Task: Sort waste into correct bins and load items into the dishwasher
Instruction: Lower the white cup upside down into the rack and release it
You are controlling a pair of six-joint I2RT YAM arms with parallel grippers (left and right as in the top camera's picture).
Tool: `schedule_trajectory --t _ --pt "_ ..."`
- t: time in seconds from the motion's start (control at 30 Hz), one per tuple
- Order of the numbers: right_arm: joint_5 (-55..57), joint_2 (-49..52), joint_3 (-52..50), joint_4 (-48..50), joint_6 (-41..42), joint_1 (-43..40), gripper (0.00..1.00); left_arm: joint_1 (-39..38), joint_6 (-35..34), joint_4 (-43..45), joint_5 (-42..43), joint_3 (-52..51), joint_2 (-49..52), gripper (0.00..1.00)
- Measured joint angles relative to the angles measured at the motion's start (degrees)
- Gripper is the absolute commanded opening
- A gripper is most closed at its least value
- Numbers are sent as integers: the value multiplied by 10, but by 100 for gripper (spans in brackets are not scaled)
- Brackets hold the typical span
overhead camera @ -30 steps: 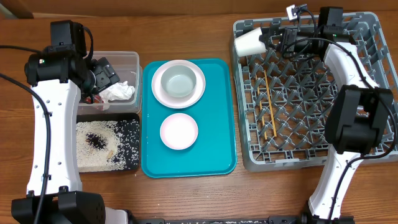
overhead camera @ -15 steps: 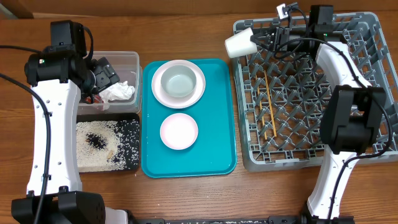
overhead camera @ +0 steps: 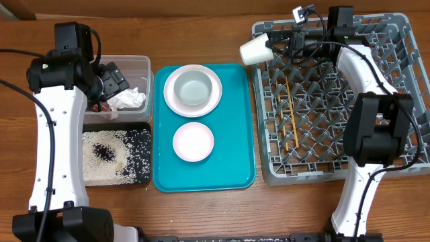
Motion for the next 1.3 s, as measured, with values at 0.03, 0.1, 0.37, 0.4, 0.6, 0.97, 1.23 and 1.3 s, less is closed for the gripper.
schedule_trajectory --t 0.03,0.1,0.37,0.4,0.6,0.97,1.23,1.3 --pt "3 0 0 -1 0 0 4 0 0 0 0 0 0 100" --pt "12 0 0 -10 0 0 4 0 0 0 0 0 0 100" --pt "25 0 1 -24 0 -1 4 0 0 0 0 0 0 100" --pt "25 0 1 -24 0 -2 4 0 0 0 0 0 0 100" --pt "28 0 1 -25 -5 -4 4 0 0 0 0 0 0 100" --pt "72 0 3 -27 -29 -6 4 0 0 0 0 0 0 100" --pt "102 0 3 -31 -31 -19 4 0 0 0 0 0 0 100" --pt "105 0 3 -35 -31 -19 4 0 0 0 0 0 0 100"
